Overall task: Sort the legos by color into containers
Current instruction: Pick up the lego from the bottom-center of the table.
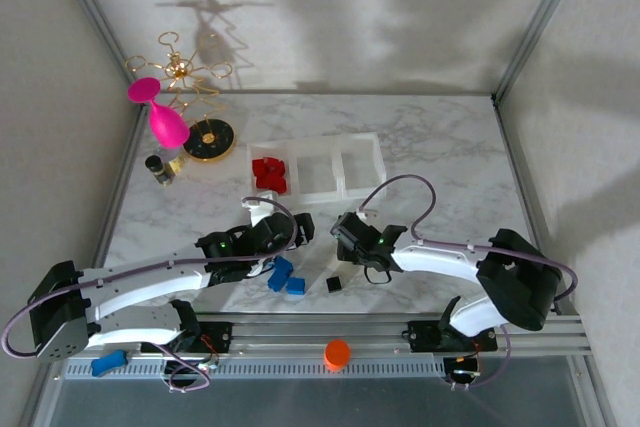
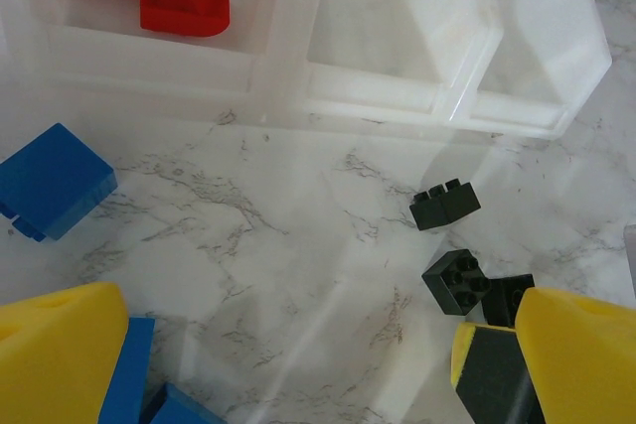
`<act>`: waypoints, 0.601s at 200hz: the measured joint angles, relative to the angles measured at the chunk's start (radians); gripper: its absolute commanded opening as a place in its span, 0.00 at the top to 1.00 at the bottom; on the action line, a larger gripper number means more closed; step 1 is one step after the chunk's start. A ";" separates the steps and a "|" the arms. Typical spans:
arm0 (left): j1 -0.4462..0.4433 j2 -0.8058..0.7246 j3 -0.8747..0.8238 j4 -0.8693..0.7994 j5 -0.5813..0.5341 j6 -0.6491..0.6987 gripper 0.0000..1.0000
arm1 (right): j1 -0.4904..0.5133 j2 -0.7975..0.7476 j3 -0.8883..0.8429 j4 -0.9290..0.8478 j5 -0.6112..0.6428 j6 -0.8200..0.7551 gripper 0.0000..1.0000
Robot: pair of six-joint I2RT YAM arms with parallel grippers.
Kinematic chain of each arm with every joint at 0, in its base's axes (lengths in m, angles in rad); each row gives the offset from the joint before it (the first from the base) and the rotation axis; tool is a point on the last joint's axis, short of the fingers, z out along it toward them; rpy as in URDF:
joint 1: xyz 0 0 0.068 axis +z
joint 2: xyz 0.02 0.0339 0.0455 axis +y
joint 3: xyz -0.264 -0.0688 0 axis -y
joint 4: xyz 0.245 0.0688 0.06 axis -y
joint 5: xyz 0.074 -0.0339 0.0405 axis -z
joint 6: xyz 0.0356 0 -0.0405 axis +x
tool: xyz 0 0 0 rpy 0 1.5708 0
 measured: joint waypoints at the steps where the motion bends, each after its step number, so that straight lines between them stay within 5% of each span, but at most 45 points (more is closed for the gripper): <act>1: 0.000 0.000 0.000 0.000 0.000 0.000 0.00 | 0.001 0.001 0.000 0.000 0.002 0.000 0.46; 120: 0.000 -0.002 0.000 0.000 -0.003 0.000 0.00 | 0.025 0.023 0.005 -0.033 0.023 -0.018 0.68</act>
